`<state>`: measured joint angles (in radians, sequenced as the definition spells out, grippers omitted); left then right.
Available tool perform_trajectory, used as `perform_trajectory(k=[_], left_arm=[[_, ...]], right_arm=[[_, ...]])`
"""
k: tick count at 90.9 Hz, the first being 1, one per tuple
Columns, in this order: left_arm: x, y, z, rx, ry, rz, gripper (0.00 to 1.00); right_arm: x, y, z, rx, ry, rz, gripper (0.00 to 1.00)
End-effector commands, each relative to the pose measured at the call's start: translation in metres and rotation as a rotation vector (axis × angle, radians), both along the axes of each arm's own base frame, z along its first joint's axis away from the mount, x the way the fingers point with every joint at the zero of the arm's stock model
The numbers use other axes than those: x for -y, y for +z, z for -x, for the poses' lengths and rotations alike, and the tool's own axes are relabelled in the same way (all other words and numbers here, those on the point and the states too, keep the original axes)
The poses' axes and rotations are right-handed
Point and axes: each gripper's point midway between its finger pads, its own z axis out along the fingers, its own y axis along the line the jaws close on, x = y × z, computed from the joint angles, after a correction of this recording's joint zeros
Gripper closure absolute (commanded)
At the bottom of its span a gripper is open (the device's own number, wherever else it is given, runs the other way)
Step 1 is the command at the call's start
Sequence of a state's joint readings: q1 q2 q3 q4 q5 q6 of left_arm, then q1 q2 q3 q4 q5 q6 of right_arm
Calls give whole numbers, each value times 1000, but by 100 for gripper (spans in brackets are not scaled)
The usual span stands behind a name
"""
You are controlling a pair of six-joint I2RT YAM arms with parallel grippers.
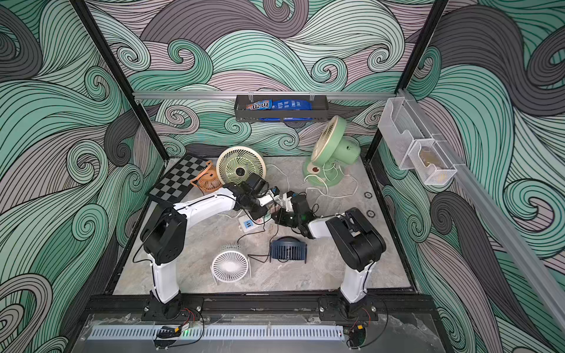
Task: Unplug the desk fan from the power strip
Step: Remove the plug from the socket.
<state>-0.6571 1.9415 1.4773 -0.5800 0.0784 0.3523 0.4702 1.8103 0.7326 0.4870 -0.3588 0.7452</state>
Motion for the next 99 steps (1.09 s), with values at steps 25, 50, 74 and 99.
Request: perform_trajectory(k=[25, 50, 74, 99], left_arm=[[-10, 0, -3, 22, 11, -37, 100], [-10, 7, -3, -51, 55, 8, 100], [-14, 10, -6, 71, 23, -57, 100], [-13, 11, -3, -42, 61, -11, 100]], right_arm=[[15, -39, 9, -108, -39, 84, 99], [15, -43, 11, -115, -31, 87, 99], [17, -45, 13, -117, -34, 93, 99], [17, -47, 12, -119, -33, 95, 99]])
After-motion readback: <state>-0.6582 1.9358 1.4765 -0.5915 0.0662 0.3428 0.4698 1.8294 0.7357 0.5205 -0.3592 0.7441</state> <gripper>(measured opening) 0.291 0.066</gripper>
